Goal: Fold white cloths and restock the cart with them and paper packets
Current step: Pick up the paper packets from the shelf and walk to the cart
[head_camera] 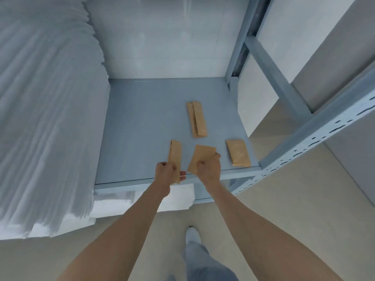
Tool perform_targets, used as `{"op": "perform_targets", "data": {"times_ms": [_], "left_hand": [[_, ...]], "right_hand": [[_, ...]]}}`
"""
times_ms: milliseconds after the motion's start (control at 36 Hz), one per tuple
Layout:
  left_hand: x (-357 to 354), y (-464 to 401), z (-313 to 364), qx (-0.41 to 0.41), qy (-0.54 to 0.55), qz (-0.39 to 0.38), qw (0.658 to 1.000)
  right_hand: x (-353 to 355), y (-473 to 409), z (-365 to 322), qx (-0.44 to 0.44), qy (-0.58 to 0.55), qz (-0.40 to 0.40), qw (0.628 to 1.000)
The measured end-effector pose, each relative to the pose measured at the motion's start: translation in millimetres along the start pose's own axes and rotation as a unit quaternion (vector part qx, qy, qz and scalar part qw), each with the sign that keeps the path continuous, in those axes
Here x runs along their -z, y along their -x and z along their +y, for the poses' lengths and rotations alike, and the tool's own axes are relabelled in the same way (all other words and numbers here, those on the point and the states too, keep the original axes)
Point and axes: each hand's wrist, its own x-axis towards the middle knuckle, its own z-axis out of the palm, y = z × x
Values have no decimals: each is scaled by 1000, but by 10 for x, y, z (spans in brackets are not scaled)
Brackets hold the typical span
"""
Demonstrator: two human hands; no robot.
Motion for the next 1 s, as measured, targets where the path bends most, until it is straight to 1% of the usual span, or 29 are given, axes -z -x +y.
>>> {"op": "perform_targets", "data": {"times_ms": [139, 333, 417, 500, 611, 722, 833, 889, 944, 1000], "left_hand": [[59, 488, 109, -12, -1, -65, 998], [-42, 1195, 265, -73, 72, -148, 984], [-166, 1492, 360, -97, 96, -185, 973], [-343, 1777, 435, -120, 98, -210, 966], [-593, 2130, 449, -138, 95, -232, 958], [-841, 2425, 314, -153, 81, -276, 945], [-1179, 2686, 54, -163, 49, -323, 931], [-1411, 2830, -121, -170, 39, -338, 925], [-1668, 2995, -281, -159, 26, -349, 923], [-1945, 3143, -434, -143, 24, -362, 921]], "right_hand": [[255, 453, -71, -6, -99, 39, 994], [852, 986, -188, -8, -218, 97, 971], [1152, 1141, -226, -4, -292, 119, 949], [1465, 1286, -276, -11, -365, 142, 920], [1819, 1445, -237, -21, -425, 158, 891], [2145, 1594, -70, -31, -471, 167, 866], [2513, 1751, 253, -24, -515, 170, 840], [2744, 1821, 471, -26, -541, 189, 819], [2999, 1881, 684, -32, -562, 211, 799], [3270, 1918, 905, -33, -573, 229, 786]]}}
